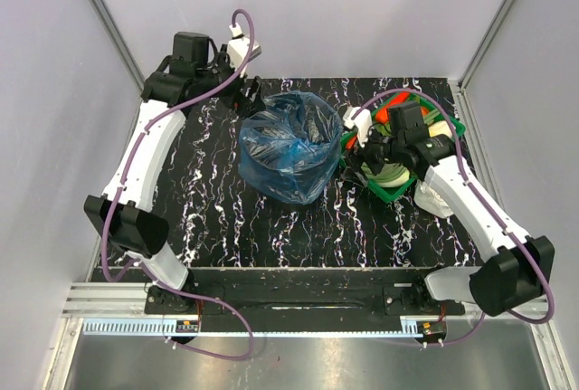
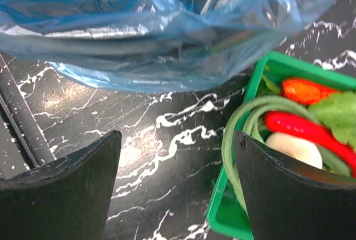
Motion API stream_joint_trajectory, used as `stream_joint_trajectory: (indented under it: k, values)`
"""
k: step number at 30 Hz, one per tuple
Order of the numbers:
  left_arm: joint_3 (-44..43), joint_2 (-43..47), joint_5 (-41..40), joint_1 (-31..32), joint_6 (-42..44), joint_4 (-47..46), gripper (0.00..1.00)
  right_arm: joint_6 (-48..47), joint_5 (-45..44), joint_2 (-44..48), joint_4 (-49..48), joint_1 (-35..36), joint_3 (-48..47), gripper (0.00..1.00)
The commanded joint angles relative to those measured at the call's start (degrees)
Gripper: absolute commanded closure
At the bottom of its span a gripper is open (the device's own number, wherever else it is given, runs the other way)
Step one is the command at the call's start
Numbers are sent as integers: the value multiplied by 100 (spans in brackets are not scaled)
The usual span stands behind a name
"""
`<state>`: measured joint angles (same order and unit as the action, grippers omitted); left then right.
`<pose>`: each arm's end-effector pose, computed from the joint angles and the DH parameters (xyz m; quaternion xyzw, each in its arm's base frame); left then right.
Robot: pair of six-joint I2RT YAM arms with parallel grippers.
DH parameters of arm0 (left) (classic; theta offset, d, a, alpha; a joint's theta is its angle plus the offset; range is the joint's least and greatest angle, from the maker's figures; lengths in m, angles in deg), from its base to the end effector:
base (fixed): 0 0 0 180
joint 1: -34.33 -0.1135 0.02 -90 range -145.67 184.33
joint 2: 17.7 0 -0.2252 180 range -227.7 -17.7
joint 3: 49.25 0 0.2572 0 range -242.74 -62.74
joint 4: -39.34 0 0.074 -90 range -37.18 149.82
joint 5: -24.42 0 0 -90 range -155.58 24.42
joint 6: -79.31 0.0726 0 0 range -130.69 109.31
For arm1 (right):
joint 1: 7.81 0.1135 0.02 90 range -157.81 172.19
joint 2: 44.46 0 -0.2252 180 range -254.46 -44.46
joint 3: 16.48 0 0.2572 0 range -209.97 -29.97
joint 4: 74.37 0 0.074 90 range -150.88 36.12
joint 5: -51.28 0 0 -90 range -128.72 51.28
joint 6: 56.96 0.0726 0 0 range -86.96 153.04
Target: Put the trash bags into the trash bin
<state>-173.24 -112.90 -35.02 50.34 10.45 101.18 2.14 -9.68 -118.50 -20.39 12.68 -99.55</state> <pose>0.3553 -0.1404 0.3872 0.3892 0.7638 -0.2108 0.4698 0.2775 0.1413 0.2733 -0.4743 0.7641 0.1970 0.3903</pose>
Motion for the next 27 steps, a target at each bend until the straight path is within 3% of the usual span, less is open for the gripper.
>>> stream_joint_trajectory:
  k: [1,8,15,20,27]
  values:
    - [177,326,406,-98,355,-117,5,-602,910,-111,-1111,-133,137,13]
    - [318,467,564,-98,487,24,5,-453,1297,-321,-2694,-344,788,14]
    - [353,511,678,-98,496,42,5,-628,1719,-550,-3029,-406,973,17]
    - [467,493,793,-98,671,112,5,-663,1728,-541,-3012,-414,990,32]
    - [810,546,969,-89,1023,112,5,-637,1562,-489,-3003,-441,1043,67]
